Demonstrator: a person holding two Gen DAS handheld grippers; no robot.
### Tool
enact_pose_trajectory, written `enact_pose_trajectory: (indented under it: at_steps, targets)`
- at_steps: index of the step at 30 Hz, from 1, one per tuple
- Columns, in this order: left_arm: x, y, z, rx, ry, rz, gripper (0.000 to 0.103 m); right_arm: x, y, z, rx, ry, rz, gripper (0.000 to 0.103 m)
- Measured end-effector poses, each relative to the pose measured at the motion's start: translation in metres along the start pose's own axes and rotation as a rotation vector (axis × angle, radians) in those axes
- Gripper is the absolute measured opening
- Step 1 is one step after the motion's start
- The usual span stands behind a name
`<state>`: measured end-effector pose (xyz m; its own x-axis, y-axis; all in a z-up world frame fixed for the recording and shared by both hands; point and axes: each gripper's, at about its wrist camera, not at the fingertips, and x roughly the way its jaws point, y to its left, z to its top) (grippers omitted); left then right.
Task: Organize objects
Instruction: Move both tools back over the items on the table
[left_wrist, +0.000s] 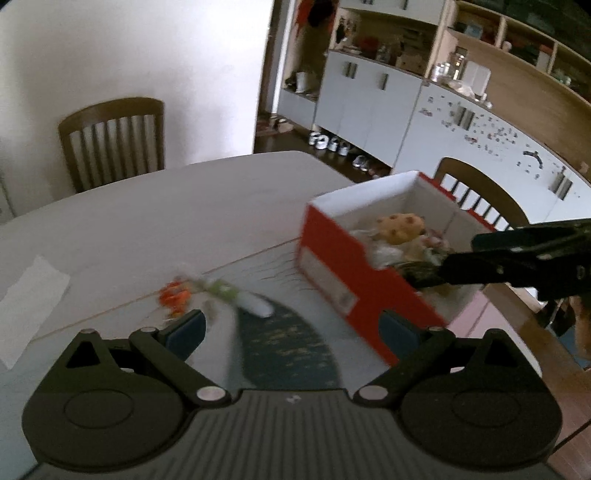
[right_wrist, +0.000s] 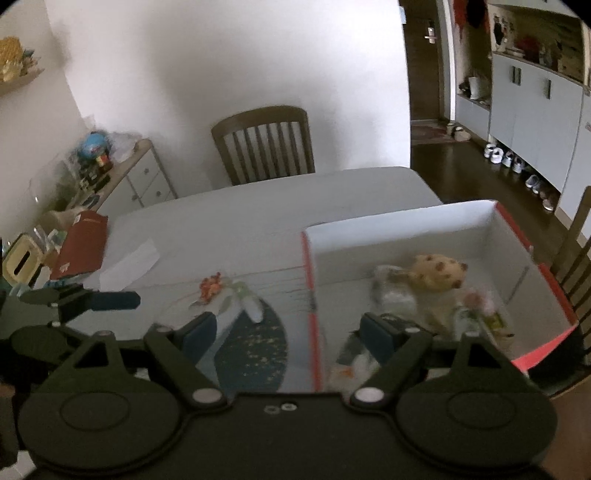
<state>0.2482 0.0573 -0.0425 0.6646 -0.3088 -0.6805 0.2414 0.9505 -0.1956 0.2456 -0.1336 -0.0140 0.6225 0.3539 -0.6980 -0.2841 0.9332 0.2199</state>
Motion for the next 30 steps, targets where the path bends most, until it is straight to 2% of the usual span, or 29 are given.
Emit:
enact_pose_trajectory:
  at_steps: [4, 13, 23, 30]
  targets:
    - [-0.001, 0.031, -0.003, -0.020, -0.026, 0.050, 0.100, 0.018, 0.021, 0.002, -0.023, 0.022, 0.000, 0.085]
    - [0.032, 0.088, 0.000, -0.054, 0.002, 0.078, 0.101, 0.068, 0.054, 0.011, -0.105, 0.084, 0.000, 0.085]
    - [0.094, 0.120, 0.001, -0.041, 0.065, 0.129, 0.101, 0.131, 0.079, 0.012, -0.251, 0.138, -0.014, 0.085]
    - [0.127, 0.136, 0.001, -0.061, 0.101, 0.130, 0.101, 0.171, 0.081, 0.010, -0.236, 0.191, -0.034, 0.083]
